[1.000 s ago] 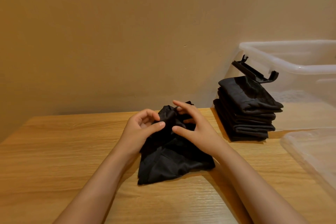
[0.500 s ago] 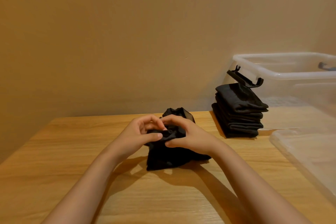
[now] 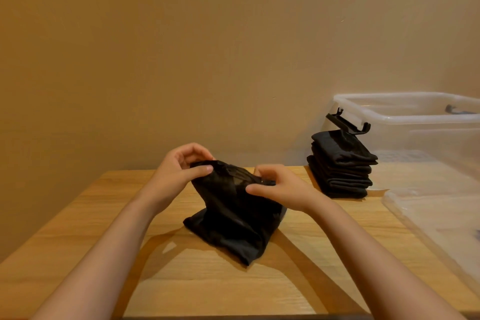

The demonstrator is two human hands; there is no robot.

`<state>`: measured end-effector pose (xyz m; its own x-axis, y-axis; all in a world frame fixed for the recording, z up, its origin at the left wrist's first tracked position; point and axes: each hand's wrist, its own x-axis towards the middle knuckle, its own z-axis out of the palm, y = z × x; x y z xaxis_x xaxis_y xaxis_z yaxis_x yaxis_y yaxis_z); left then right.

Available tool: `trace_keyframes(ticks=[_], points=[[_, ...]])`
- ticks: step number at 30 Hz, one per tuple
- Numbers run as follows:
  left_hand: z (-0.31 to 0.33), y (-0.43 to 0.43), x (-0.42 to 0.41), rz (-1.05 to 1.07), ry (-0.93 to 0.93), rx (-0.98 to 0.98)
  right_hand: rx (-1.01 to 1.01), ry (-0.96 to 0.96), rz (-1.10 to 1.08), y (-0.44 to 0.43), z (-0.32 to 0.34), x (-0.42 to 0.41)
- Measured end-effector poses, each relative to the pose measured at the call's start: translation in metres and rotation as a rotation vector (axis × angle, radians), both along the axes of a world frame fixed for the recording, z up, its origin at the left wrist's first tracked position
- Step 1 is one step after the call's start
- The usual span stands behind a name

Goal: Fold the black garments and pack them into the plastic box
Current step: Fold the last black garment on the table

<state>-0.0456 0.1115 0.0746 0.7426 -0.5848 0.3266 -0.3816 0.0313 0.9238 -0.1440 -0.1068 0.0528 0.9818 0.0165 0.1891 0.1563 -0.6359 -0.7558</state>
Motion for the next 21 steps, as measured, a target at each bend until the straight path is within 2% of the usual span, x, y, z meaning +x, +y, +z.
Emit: trace_keyframes(ticks=[6, 15, 18, 21], points=[[0.027, 0.0, 0.001, 0.166, -0.099, -0.116, 0.12, -0.254, -0.105, 0.007, 0.027, -0.005], [0.065, -0.014, 0.0, 0.205, -0.242, -0.15, -0.115, -0.047, -0.078, -0.006, 0.028, -0.011], [0.07, -0.021, -0.006, 0.147, -0.257, -0.121, -0.083, -0.104, -0.11, -0.002, 0.03, -0.015], [0.078, -0.032, -0.015, 0.07, -0.299, -0.081, 0.107, -0.133, -0.038, 0.007, 0.046, -0.015]])
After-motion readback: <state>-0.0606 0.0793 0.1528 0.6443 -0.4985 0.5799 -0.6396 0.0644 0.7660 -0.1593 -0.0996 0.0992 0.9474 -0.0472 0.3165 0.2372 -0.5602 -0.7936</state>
